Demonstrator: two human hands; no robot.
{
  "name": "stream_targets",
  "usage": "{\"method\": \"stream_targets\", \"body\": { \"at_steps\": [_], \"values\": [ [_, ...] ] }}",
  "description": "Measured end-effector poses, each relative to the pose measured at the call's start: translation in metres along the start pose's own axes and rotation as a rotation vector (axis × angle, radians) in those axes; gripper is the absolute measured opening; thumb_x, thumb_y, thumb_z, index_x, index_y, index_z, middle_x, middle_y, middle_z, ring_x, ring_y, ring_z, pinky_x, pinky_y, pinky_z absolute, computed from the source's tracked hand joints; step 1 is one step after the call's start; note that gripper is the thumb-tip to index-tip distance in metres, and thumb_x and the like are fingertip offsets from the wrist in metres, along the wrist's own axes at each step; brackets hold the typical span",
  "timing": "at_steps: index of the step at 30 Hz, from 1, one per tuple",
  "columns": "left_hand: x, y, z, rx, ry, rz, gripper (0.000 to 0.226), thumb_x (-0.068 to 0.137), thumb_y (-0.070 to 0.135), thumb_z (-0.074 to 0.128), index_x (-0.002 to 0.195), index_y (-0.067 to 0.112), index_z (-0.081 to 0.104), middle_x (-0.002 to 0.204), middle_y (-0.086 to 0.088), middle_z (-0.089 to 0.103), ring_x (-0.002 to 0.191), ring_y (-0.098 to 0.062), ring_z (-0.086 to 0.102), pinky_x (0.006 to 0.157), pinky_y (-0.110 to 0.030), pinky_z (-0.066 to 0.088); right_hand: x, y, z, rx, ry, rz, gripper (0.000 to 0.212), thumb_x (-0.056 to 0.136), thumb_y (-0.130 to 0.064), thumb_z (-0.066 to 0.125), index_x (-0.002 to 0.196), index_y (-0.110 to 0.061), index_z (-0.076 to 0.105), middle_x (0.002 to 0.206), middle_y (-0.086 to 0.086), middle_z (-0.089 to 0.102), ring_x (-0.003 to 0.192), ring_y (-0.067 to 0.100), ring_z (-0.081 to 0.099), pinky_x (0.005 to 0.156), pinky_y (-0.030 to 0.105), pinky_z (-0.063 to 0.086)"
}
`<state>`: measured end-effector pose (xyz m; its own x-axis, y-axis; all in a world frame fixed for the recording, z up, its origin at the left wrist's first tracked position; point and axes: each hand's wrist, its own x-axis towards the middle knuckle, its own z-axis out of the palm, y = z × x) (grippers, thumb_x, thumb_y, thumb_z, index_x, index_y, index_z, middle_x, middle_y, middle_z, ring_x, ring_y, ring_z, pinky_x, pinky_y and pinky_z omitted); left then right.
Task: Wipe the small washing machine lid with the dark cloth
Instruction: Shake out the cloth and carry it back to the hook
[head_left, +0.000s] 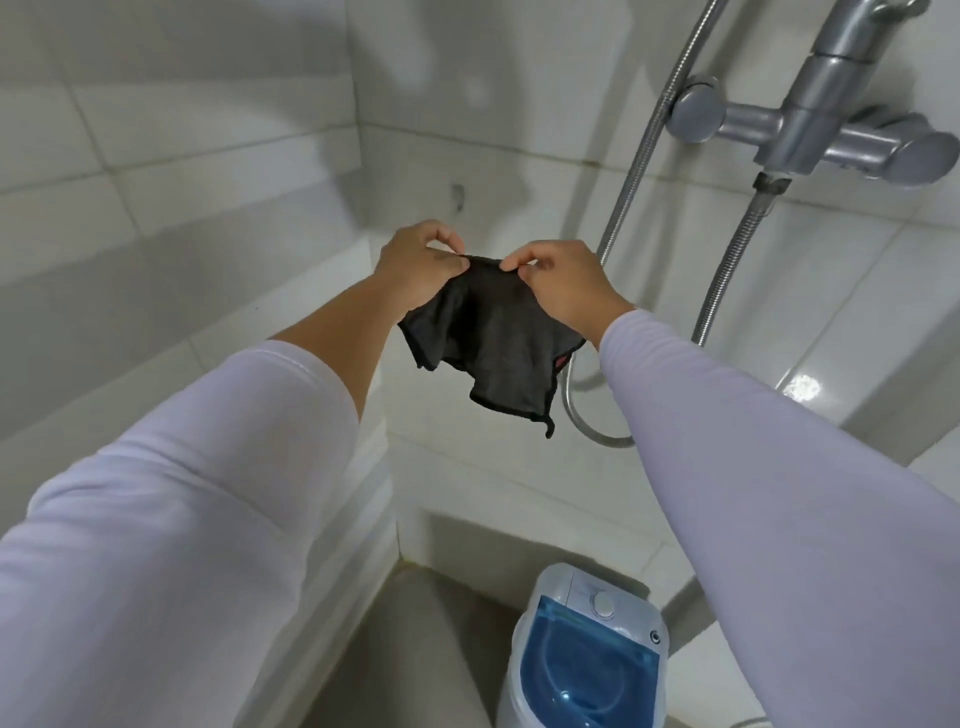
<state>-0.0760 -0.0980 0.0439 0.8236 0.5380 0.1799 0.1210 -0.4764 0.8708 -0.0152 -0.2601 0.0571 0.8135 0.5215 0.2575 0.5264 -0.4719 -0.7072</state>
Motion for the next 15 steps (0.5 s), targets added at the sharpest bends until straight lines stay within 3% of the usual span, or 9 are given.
{"method": "stream_targets", "body": {
  "at_steps": [2,4,7,10,15],
  "values": [
    [0.023,0.0,-0.009,0.018,0.067,0.053,0.01,0.086,0.017,0.067,0.084,0.026,0.061,0.098,0.006,0.07,0.091,-0.008,0.063,0.078,-0.011,0.043,0.026,-0.013,0.009,-0.026,0.011,-0.006,0.034,0.093,-0.004,0.044,0.107,-0.015,0.074,0.096,-0.004,0.071,0.089,0.01,0.064,0.075,0.0,0.04],
    [0.046,0.0,-0.014,0.046,0.125,0.112,0.01,0.087,0.013,0.066,0.085,0.022,0.062,0.096,0.007,0.07,0.087,-0.004,0.063,0.071,0.0,0.04,0.05,-0.022,0.018,-0.063,0.037,-0.004,0.039,0.093,-0.003,0.041,0.112,-0.016,0.072,0.12,0.003,0.068,0.111,0.018,0.061,0.094,0.014,0.042],
    [0.08,-0.004,-0.015,0.085,0.196,0.167,0.006,0.087,0.01,0.064,0.089,0.014,0.069,0.101,0.001,0.073,0.091,-0.01,0.068,0.086,-0.012,0.046,0.082,-0.029,0.03,-0.162,0.063,0.006,0.043,0.09,-0.002,0.04,0.118,-0.018,0.069,0.129,0.002,0.064,0.118,0.021,0.058,0.104,0.022,0.042],
    [0.108,-0.012,-0.012,0.097,0.211,0.178,0.01,0.087,0.007,0.062,0.091,0.009,0.072,0.1,-0.003,0.074,0.092,-0.016,0.069,0.093,-0.024,0.05,0.105,-0.03,0.043,-0.253,0.078,0.033,0.047,0.089,-0.002,0.041,0.122,-0.022,0.066,0.133,0.0,0.061,0.118,0.025,0.058,0.104,0.031,0.045],
    [0.132,-0.026,-0.002,0.07,0.237,0.126,0.018,0.088,0.002,0.056,0.09,0.009,0.073,0.1,-0.005,0.074,0.093,-0.017,0.068,0.091,-0.022,0.05,0.124,-0.027,0.065,-0.369,0.084,0.055,0.05,0.089,-0.005,0.041,0.129,-0.028,0.06,0.134,-0.001,0.06,0.116,0.027,0.058,0.093,0.029,0.046]
  ]
}}
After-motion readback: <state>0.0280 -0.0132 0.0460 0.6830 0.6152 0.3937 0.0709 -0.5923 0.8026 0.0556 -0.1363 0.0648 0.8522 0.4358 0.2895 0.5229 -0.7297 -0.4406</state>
